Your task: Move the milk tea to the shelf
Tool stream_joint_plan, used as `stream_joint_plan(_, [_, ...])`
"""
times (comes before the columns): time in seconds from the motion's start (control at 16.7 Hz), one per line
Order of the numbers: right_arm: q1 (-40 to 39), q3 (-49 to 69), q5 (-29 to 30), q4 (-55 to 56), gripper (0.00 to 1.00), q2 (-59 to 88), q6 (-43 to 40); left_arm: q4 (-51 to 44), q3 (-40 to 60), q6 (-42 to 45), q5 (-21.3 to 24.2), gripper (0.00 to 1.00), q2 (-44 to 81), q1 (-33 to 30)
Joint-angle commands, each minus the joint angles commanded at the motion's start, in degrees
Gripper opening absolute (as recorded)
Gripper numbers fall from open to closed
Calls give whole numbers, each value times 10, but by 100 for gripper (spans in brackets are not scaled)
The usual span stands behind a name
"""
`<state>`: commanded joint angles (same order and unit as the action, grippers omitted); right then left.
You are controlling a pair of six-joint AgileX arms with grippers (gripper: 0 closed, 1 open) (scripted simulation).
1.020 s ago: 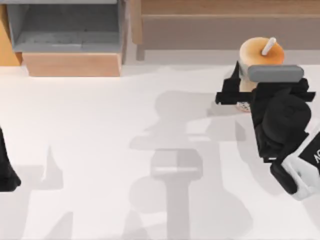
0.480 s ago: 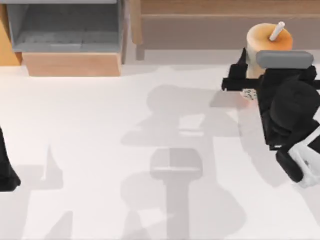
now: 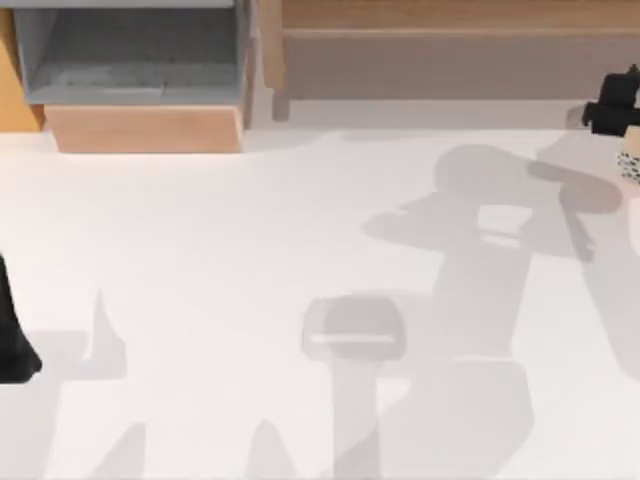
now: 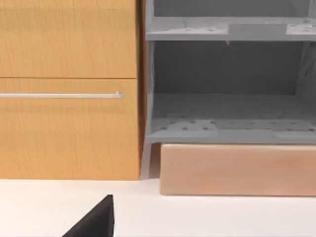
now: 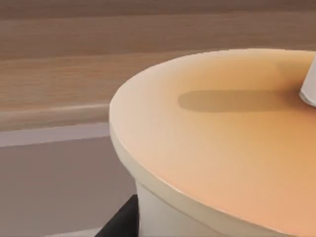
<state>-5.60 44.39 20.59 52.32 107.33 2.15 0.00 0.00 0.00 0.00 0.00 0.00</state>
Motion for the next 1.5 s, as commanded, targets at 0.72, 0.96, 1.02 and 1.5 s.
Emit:
stream_joint_plan(0.72, [253,189,-233,-366,0,-37,-5,0,0,0,0,100,0,0])
stream_joint_plan(0.96, [278,289,-332,-388,0,-45,-24,0,0,0,0,100,0,0])
stream_joint_plan(1.02, [279,315,-352,-385,0,-44,-29,0,0,0,0,100,0,0])
stream_joint_plan(1.5, [275,394,-412,-364,0,-10,-41,0,0,0,0,100,0,0])
